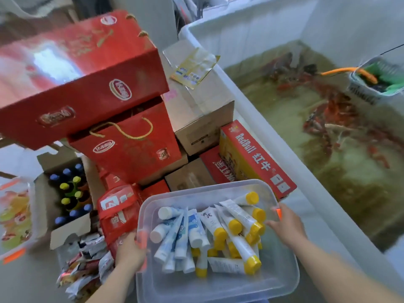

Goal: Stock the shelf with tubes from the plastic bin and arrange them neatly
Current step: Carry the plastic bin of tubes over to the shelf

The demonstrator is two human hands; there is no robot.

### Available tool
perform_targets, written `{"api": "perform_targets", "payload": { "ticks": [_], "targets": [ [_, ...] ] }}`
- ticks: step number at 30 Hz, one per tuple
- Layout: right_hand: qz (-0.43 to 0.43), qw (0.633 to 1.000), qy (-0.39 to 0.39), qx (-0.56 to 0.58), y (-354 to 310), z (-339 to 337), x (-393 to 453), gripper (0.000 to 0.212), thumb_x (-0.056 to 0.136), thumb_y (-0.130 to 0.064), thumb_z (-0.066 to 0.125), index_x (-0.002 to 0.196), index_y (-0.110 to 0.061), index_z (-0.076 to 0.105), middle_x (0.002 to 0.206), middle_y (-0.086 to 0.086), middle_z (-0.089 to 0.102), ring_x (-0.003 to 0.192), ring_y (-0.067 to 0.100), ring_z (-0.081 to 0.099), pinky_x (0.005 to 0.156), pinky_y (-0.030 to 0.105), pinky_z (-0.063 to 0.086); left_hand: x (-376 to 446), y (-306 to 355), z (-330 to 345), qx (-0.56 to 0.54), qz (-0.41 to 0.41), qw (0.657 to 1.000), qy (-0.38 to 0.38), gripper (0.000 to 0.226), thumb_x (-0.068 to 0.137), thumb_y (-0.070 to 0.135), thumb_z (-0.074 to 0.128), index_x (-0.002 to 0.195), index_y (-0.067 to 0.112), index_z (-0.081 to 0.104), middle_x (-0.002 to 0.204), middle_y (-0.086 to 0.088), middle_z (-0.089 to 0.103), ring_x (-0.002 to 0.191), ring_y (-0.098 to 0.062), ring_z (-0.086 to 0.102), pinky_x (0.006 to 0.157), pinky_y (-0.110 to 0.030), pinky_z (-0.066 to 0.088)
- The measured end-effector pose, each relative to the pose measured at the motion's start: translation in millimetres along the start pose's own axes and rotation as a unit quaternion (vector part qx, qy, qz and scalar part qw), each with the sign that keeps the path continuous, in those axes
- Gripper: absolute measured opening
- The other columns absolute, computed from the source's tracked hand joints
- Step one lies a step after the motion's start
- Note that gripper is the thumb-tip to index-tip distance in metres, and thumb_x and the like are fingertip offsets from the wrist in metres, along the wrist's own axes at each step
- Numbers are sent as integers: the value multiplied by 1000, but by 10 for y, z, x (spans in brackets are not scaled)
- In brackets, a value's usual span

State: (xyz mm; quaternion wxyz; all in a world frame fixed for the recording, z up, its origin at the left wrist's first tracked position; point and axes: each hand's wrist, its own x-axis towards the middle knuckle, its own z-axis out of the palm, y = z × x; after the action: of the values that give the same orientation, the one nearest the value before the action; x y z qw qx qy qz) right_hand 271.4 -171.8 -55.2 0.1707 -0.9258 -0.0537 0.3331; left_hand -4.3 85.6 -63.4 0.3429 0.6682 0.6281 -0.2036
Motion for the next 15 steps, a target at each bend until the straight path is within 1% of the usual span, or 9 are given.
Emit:
{"api": "perform_targets", "payload": {
  "ticks": [3,5,7,9,12,13,15],
  "targets": [
    [30,999,17,30,237,-224,-403,31,79,-25,74,102,-22,54,106,6,67,99,27,62,71,28,41,-242,158,-109,35,44,998,-6,24,77,14,71,90,14,50,100,-11,63,86,-27,54,72,-31,38],
    [53,996,36,59,416,-354,-669,31,78,-25,75,102,-22,55,107,5,67,101,26,62,71,27,41,-393,300,-159,44,79,996,-1,25,80,17,68,77,19,43,93,-9,62,79,-24,52,72,-33,40],
    [74,992,61,86,601,-476,-915,32,76,-26,76,97,-24,52,108,5,67,102,27,61,70,27,39,-555,458,-173,55,115,992,-1,26,81,15,66,74,21,42,90,-6,58,80,-24,51,69,-32,38],
    [98,986,83,110,786,-576,-1135,34,75,-27,77,95,-21,51,108,6,66,103,28,60,70,26,36,-712,623,-157,90,148,985,-9,27,79,14,68,77,19,42,89,-4,55,84,-25,52,69,-31,35],
    [130,972,108,166,1086,-663,-1400,37,73,-22,80,92,-16,49,103,10,64,89,23,55,68,26,33,-910,845,-65,107,183,977,-14,25,77,12,69,71,17,45,86,-7,59,81,-26,53,66,-32,35],
    [141,965,116,190,1198,-675,-1463,38,72,-19,81,93,-13,51,104,12,64,88,22,55,68,27,34,-970,914,-18,110,195,974,-17,25,75,11,69,70,16,45,84,-8,59,80,-27,52,64,-32,34],
    [167,952,131,221,1419,-683,-1571,43,69,-17,83,100,-8,55,108,14,63,97,26,58,73,30,41,-1084,1047,91,130,227,965,-18,27,78,12,67,67,16,43,77,-6,55,75,-26,50,60,-32,32]
  ]
}}
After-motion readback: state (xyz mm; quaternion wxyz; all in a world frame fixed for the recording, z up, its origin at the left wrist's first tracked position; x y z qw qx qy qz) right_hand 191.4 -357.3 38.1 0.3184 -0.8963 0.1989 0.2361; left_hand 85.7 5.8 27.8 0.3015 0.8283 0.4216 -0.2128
